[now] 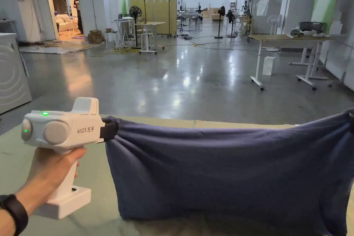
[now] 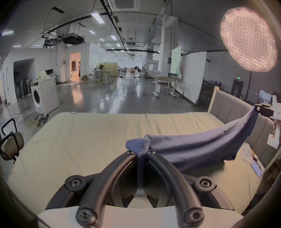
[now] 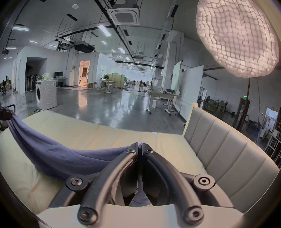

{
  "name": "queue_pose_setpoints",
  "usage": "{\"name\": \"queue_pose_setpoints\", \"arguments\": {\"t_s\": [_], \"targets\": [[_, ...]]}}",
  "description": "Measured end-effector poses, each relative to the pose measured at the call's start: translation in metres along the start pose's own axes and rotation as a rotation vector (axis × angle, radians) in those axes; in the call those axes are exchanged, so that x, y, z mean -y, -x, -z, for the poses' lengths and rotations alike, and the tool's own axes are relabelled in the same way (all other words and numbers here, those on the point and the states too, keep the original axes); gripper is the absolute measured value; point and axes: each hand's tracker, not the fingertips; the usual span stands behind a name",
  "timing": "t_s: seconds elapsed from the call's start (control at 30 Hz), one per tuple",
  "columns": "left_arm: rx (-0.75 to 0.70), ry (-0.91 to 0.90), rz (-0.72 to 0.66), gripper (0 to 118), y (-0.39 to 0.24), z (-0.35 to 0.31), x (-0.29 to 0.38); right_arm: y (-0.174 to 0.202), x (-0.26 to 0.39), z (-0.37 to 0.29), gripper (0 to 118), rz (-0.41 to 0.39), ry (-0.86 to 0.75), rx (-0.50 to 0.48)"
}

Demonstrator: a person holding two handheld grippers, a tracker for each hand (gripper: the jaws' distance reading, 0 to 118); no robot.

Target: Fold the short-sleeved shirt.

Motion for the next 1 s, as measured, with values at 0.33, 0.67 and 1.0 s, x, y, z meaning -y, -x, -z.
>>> {"name": "queue_pose_setpoints", "arguments": {"t_s": [0.33, 0.67, 1.0], "targets": [[0.111, 0.194, -0.098, 6, -0.009, -0.117, 0.217, 0.013, 0.188, -0.164, 3, 0.084, 0.136, -0.107], [0.19, 0.369, -0.174, 6, -0.02, -0.177, 0.334, 0.048, 0.316, -0.242, 3, 0.178, 0.443, -0.046], [0.173, 0.374, -0.186, 6, -0.003, -0.169, 0.354, 0.044, 0.358, -0.239, 3, 0.167, 0.516, -0.03]]}}
